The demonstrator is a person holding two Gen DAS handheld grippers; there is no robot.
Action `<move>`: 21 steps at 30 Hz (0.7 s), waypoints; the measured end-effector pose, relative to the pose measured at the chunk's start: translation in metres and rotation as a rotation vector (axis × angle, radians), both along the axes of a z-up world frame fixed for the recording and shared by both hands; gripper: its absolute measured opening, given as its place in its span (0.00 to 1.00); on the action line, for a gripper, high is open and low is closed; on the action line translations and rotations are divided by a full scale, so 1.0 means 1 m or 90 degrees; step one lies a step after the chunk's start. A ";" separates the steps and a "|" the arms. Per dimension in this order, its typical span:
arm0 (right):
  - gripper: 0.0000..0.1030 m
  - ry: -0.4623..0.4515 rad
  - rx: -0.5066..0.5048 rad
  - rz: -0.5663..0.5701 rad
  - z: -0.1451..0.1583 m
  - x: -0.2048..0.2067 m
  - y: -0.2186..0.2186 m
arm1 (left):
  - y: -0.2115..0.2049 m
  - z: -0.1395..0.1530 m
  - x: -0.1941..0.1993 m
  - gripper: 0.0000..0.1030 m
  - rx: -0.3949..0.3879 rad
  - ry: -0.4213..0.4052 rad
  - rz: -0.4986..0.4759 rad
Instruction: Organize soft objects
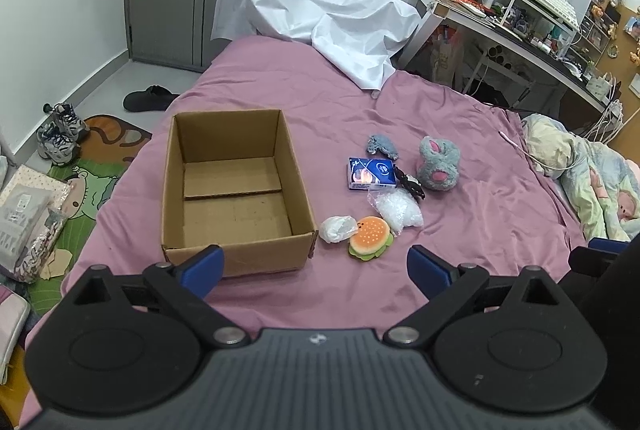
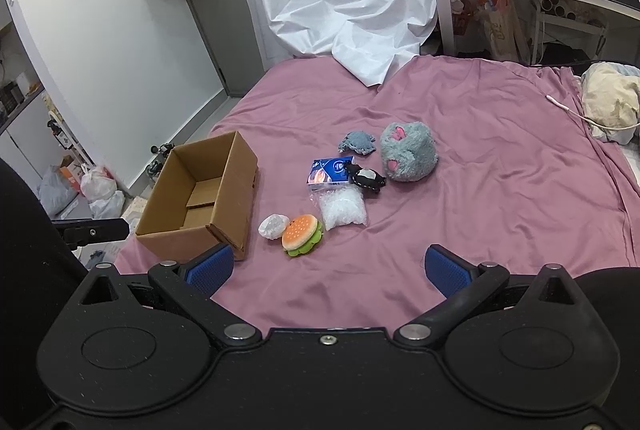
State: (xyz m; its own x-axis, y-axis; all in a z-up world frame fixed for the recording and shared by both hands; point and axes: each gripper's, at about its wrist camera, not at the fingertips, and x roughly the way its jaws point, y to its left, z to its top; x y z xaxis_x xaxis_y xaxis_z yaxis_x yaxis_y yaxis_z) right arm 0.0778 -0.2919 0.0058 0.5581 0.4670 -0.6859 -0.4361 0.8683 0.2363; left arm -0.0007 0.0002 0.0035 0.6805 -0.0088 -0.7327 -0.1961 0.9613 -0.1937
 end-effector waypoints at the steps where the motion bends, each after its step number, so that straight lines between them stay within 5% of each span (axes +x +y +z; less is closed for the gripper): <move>1: 1.00 0.000 0.001 -0.001 0.000 0.000 0.000 | 0.000 0.000 0.000 0.95 0.001 0.000 0.000; 21: 1.00 0.009 0.011 -0.002 -0.003 0.002 -0.001 | -0.002 0.002 0.000 0.97 0.005 0.001 0.000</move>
